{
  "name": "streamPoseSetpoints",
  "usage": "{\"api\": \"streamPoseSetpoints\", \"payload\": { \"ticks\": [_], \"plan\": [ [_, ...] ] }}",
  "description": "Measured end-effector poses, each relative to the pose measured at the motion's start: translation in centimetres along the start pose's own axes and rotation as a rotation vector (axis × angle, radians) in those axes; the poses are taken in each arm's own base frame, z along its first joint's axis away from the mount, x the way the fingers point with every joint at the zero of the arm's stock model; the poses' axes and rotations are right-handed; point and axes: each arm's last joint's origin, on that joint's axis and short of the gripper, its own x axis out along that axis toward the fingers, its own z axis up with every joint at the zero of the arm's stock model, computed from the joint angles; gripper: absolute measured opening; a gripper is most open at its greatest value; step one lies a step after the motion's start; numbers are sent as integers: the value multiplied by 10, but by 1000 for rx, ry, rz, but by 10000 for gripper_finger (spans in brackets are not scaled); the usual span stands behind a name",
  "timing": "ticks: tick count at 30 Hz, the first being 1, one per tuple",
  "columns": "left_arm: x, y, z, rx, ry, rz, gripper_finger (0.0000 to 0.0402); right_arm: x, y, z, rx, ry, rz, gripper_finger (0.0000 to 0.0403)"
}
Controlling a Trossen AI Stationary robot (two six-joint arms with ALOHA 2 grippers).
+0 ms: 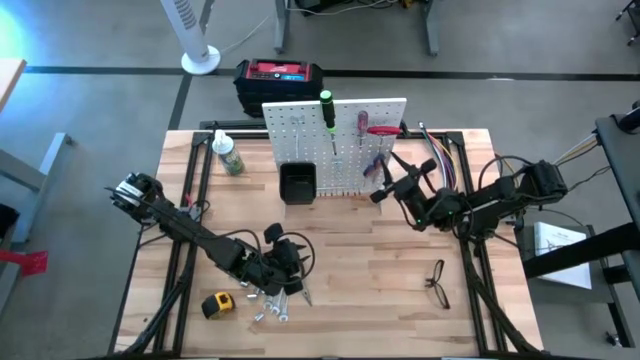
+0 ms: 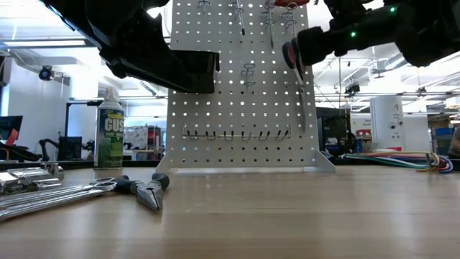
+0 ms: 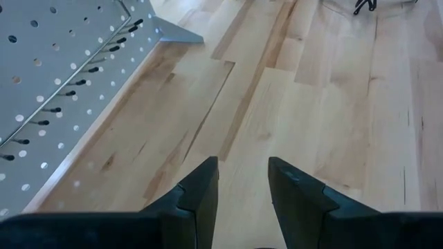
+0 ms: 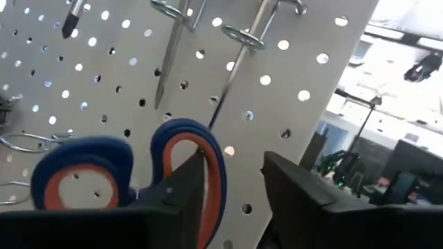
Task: Hang tools onto peg board
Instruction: Hang the blue scissors on the pegboard
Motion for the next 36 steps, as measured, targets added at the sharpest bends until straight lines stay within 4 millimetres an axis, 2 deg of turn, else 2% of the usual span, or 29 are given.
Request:
{"api": "streamPoseSetpoints", "payload": {
  "ticks": [4, 8, 15, 22, 26, 33, 36],
  "plan": [
    [0, 0, 0, -13, 0, 0, 117, -7, 1, 7, 80, 12, 3, 162],
    [0, 0, 0, -20, 0, 0, 117, -10, -1, 20, 154, 115, -93, 177],
    [0, 0, 0, -20, 2, 2, 117, -15, -1, 38, 118, 226, -156, 179],
    [0, 1, 0, -21, 2, 3, 117, -16, 3, 42, 40, 231, -133, 174],
    [0, 1, 0, -22, 2, 3, 117, -13, 3, 46, 57, 305, -189, 179],
    [0, 0, 0, -39, -1, 1, 117, -8, 1, 68, 133, 323, -212, 181],
    [0, 0, 0, -48, -1, 1, 117, -4, 5, 74, 59, 332, -203, 181]
  ]
}}
